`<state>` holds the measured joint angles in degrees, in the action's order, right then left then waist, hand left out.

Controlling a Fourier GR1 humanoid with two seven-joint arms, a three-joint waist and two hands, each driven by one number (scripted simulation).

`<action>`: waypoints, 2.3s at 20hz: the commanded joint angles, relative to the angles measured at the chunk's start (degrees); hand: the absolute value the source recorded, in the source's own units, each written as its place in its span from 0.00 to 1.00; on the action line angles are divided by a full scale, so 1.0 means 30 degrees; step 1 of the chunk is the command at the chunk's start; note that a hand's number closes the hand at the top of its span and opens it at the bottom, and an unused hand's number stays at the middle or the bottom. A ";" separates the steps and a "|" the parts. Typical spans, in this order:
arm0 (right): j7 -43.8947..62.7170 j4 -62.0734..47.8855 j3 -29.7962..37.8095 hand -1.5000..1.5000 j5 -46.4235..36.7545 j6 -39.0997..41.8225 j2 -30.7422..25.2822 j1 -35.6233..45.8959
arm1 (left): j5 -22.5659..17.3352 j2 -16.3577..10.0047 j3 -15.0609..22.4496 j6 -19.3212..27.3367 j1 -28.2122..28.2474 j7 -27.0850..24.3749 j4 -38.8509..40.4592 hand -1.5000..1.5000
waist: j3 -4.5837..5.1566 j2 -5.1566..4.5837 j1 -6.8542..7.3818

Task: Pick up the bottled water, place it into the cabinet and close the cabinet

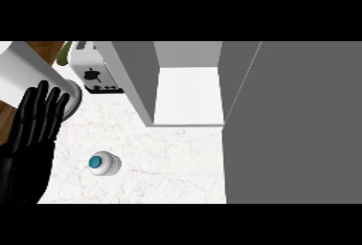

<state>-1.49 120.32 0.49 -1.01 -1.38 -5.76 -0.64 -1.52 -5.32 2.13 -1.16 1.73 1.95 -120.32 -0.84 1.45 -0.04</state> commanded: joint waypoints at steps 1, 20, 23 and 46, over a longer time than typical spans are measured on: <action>0.1257 0.1824 0.0307 0.00 0.0935 0.0382 -0.0211 -0.0431 | -0.1606 -0.1082 -0.1057 -0.1543 0.0139 -0.0189 -0.0983 0.00 | 0.0284 -0.0441 -0.0011; 0.5970 0.7026 -0.5027 0.00 0.1315 0.2001 0.0155 -0.3566 | -1.3229 -0.4502 -0.5861 -0.8945 0.7742 0.1816 -0.3981 0.00 | 0.0284 -0.0441 0.0156; 0.5872 0.7171 -0.5069 0.00 0.1226 0.2037 0.0322 -0.3493 | -1.3651 -0.4207 -0.6573 -0.9984 0.8127 0.1997 -0.3561 0.00 | 0.0283 -0.0451 0.0130; 0.8143 0.9853 -0.8754 0.00 -0.1570 0.0344 -0.0015 -0.3698 | -0.4778 -0.1517 -0.6276 -1.2073 0.4168 -0.0643 0.4234 0.00 | 0.0296 -0.0447 -0.0172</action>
<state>21.13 142.44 -25.06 -2.27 -0.74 -3.84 -9.39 -20.28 -10.48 -15.84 -35.99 15.95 4.09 -114.16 0.04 0.09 -0.32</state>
